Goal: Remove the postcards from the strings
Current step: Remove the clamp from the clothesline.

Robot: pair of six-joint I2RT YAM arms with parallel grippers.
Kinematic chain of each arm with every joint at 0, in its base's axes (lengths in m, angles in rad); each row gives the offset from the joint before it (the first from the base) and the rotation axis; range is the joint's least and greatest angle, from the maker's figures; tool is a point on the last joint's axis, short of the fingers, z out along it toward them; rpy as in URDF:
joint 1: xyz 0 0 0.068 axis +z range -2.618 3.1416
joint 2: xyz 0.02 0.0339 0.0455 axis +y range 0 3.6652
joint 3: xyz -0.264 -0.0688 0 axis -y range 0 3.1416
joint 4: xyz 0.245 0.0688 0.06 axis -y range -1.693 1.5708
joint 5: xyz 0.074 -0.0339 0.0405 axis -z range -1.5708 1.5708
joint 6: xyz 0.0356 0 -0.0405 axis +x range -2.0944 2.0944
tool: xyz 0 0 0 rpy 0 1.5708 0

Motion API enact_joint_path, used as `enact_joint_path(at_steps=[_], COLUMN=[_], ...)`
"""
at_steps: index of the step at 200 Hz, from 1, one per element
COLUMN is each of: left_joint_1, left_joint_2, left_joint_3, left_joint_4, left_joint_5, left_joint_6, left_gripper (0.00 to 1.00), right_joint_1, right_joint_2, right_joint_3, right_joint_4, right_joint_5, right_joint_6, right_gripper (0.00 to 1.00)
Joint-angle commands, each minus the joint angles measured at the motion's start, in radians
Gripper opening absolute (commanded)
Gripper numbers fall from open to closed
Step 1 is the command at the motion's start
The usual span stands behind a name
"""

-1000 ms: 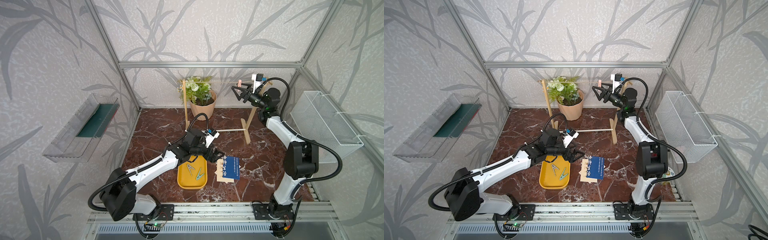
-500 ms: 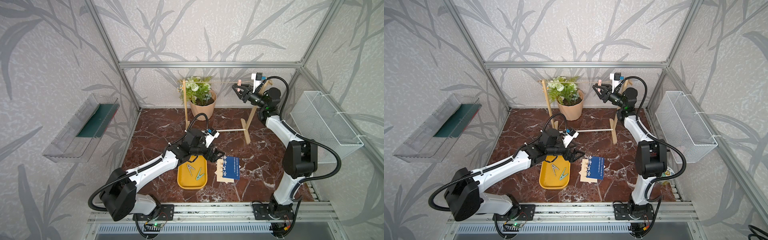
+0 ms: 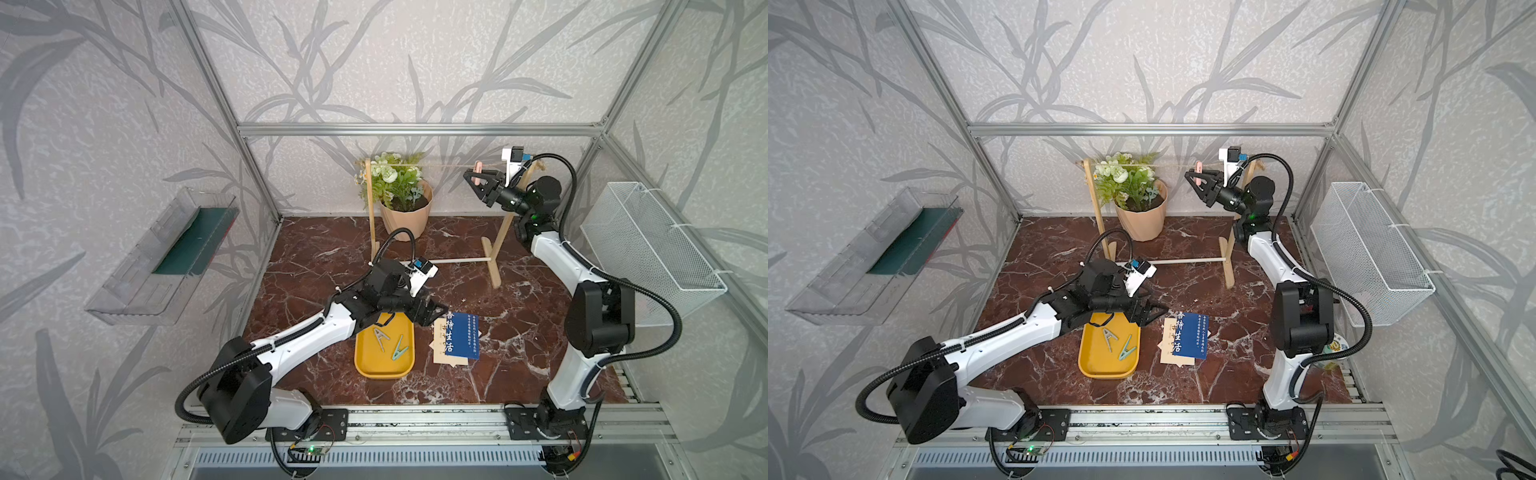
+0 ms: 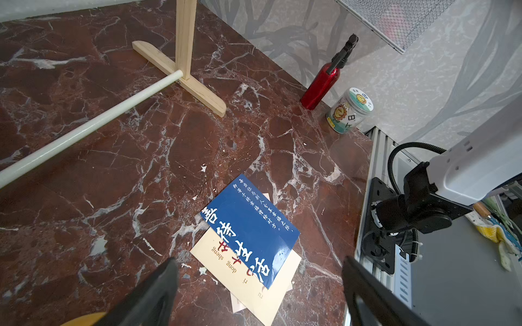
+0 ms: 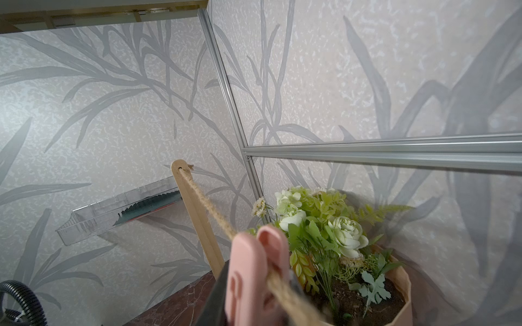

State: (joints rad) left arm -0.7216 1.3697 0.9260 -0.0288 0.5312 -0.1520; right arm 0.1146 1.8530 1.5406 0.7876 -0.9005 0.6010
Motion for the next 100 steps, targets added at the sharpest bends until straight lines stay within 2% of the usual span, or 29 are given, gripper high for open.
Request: enact_joint_path(at_steps=[1,79,100], left_joint_1=[-0.001,-0.001,-0.001], left_joint_2=[-0.026,-0.021,-0.046], left_joint_3=[-0.009,-0.012,-0.025], left_joint_4=[0.016,0.035,0.044], left_joint_5=[0.0,0.01,-0.032], left_joint_6=[0.007,0.006,-0.003], left_gripper=[0.91,0.91,0.91], right_joint_1=[-0.003,0.007,0.024], right_joint_2=[-0.031,-0.079,-0.111], right_joint_3=[-0.022,-0.123,-0.154], right_joint_4=[0.012,-0.086,-0.141], right_joint_5=[-0.018,0.003,0.001], right_joint_6=[-0.024,-0.144,-0.197], right_gripper=[0.0,0.0,0.0])
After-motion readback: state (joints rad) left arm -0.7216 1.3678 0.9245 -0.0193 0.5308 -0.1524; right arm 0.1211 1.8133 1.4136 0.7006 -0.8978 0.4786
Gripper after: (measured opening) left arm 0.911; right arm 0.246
